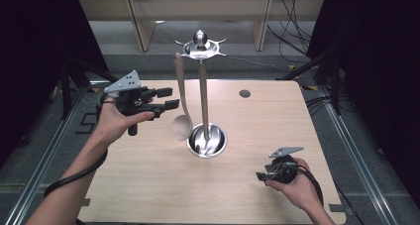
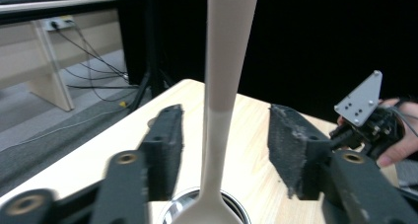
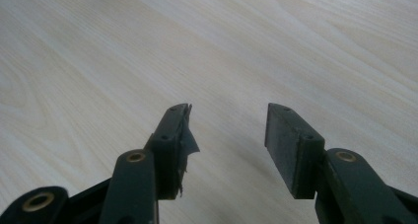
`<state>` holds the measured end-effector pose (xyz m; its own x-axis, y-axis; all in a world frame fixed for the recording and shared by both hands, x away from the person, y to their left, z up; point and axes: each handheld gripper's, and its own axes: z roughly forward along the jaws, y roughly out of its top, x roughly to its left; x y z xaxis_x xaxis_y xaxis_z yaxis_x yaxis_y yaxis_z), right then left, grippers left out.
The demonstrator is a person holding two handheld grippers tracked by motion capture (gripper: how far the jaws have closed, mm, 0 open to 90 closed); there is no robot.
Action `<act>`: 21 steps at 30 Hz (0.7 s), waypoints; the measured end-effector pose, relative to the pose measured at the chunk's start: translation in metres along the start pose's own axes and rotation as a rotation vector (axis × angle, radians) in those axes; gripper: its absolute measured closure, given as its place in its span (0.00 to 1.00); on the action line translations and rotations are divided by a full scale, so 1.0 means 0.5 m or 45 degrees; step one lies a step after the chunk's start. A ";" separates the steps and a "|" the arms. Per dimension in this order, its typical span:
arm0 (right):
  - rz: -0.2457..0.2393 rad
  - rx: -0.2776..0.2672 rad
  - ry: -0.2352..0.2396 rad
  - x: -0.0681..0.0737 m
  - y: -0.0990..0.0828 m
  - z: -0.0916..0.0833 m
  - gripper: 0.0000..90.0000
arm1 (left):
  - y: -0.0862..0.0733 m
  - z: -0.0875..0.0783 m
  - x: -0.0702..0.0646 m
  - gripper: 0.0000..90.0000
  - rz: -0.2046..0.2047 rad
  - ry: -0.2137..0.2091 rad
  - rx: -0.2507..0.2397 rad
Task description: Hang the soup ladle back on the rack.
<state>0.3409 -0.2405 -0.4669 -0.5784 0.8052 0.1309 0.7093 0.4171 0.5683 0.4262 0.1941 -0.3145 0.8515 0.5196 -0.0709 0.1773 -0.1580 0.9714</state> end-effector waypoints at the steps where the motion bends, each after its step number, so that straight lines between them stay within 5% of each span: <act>1: 0.001 -0.002 0.000 0.000 0.000 0.000 0.58 | -0.004 -0.005 -0.001 0.47 -0.002 0.015 -0.004; 8: 0.006 -0.020 0.000 0.001 -0.001 0.003 0.58 | -0.051 -0.046 -0.015 0.37 -0.060 0.140 -0.061; 11: 0.006 -0.021 0.000 0.001 -0.001 0.003 0.58 | -0.082 -0.061 -0.025 0.35 -0.060 0.198 -0.040; 17: 0.010 -0.022 0.002 0.000 -0.002 0.004 0.58 | -0.189 -0.081 -0.045 0.34 -0.120 0.253 0.025; 21: 0.010 -0.011 0.004 0.000 -0.002 0.004 0.57 | -0.293 -0.079 -0.049 0.34 -0.259 0.229 0.094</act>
<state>0.3411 -0.2402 -0.4690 -0.5739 0.8072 0.1378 0.7103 0.4070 0.5744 0.3599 0.2377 -0.4461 0.6944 0.6867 -0.2150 0.3768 -0.0924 0.9217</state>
